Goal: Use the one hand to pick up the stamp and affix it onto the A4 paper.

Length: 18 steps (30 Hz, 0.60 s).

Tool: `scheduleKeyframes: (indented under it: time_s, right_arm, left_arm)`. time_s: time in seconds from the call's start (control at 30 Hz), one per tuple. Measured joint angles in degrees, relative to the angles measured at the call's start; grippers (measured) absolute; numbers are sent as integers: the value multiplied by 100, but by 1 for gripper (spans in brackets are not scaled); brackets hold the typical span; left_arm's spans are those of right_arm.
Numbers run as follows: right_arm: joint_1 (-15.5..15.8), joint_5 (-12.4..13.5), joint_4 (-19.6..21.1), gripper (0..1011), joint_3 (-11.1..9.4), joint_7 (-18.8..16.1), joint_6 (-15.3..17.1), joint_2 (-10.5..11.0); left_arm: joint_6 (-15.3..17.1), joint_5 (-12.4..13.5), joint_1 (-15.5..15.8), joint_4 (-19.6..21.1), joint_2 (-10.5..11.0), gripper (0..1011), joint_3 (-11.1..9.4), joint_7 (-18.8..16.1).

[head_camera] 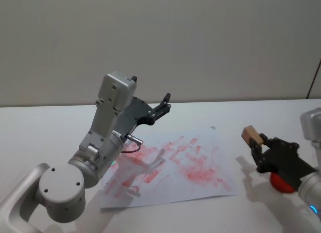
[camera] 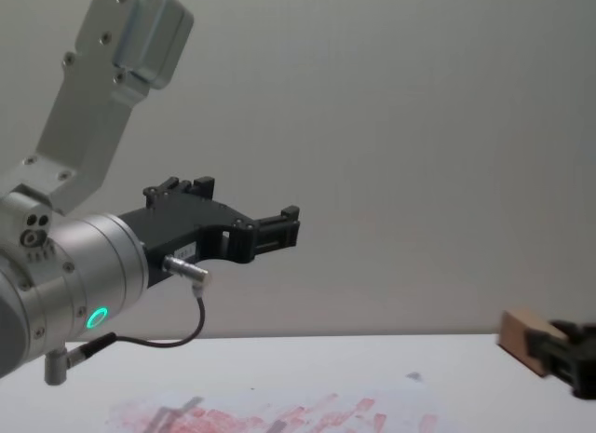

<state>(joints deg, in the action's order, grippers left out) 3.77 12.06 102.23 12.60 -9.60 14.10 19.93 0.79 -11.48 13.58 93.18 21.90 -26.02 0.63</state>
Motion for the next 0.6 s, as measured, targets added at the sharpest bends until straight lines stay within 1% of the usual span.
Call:
scheduleKeyframes:
  time_s: [0.03, 0.07, 0.1, 0.17, 0.2, 0.33, 0.37, 0.4, 0.47, 0.6]
  right_arm:
    - [-71, -7, -69, 213, 22, -135, -52, -43]
    - [-71, -7, -69, 213, 22, -135, -52, -43]
    - [-143, -9, -130, 213, 41, -253, -90, -83]
    - [-230, -9, -209, 213, 65, -371, -127, -133]
    - [-310, -9, -289, 213, 87, -514, -164, -179]
    - [-522, -4, -525, 213, 146, -847, -214, -301]
    - [-561, -3, -571, 213, 159, -893, -216, -324]
    - [-645, 1, -673, 213, 185, -1039, -217, -374]
    - [-776, 1, -841, 213, 227, -1224, -204, -450]
    - [-980, -22, -1113, 213, 294, -1520, -99, -559]
  left_arm:
    - [0, 0, 0, 0, 0, 1001, 0, 0]
    - [0, 0, 0, 0, 0, 1001, 0, 0]
    - [0, 0, 0, 0, 0, 1001, 0, 0]
    - [0, 0, 0, 0, 0, 1001, 0, 0]
    - [0, 0, 0, 0, 0, 1001, 0, 0]
    - [0, 0, 0, 0, 0, 1001, 0, 0]
    - [0, 0, 0, 0, 0, 1001, 0, 0]
    - [0, 0, 0, 0, 0, 1001, 0, 0]
    - [0, 0, 0, 0, 0, 1001, 0, 0]
    - [0, 0, 0, 0, 0, 1001, 0, 0]
